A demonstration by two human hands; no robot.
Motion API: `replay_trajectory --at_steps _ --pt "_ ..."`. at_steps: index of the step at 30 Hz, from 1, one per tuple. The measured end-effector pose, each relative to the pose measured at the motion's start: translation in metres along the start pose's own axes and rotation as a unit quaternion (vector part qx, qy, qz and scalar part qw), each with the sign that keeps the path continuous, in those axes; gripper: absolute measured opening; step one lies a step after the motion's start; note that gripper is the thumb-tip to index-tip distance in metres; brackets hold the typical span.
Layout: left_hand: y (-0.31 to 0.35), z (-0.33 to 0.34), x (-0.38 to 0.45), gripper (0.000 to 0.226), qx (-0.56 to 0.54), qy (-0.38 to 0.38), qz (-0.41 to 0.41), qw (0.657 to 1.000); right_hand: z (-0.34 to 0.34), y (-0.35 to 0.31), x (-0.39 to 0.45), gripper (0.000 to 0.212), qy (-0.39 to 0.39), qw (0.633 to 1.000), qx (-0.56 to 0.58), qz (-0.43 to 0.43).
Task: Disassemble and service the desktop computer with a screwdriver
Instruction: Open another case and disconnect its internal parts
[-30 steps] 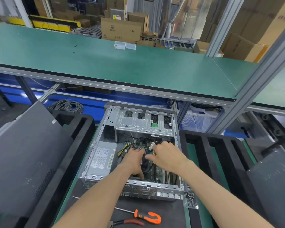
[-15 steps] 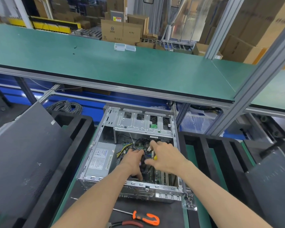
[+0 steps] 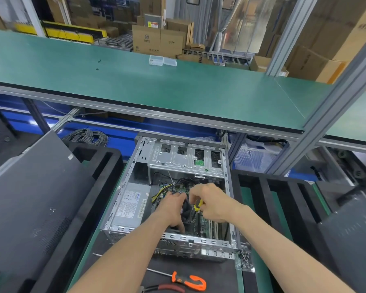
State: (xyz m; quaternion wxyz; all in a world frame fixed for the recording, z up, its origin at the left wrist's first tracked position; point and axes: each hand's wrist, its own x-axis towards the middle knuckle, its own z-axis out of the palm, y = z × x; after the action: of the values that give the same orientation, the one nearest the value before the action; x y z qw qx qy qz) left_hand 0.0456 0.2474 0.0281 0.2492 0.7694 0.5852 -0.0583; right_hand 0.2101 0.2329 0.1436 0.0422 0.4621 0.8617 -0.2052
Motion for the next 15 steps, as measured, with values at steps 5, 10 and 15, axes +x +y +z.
replay_trajectory --at_steps 5,10,15 --pt "0.002 -0.002 0.000 0.102 0.005 -0.008 -0.010 1.000 0.009 -0.004 0.004 0.039 0.053 0.989 -0.101 0.099" --pt "0.003 0.000 0.003 0.097 0.032 -0.010 0.016 0.999 0.015 -0.021 0.005 0.010 0.023 0.989 -0.141 -0.036" --pt "0.002 0.000 0.003 0.072 0.068 -0.024 0.023 0.997 0.001 -0.013 0.002 0.033 -0.028 0.989 -0.091 -0.116"
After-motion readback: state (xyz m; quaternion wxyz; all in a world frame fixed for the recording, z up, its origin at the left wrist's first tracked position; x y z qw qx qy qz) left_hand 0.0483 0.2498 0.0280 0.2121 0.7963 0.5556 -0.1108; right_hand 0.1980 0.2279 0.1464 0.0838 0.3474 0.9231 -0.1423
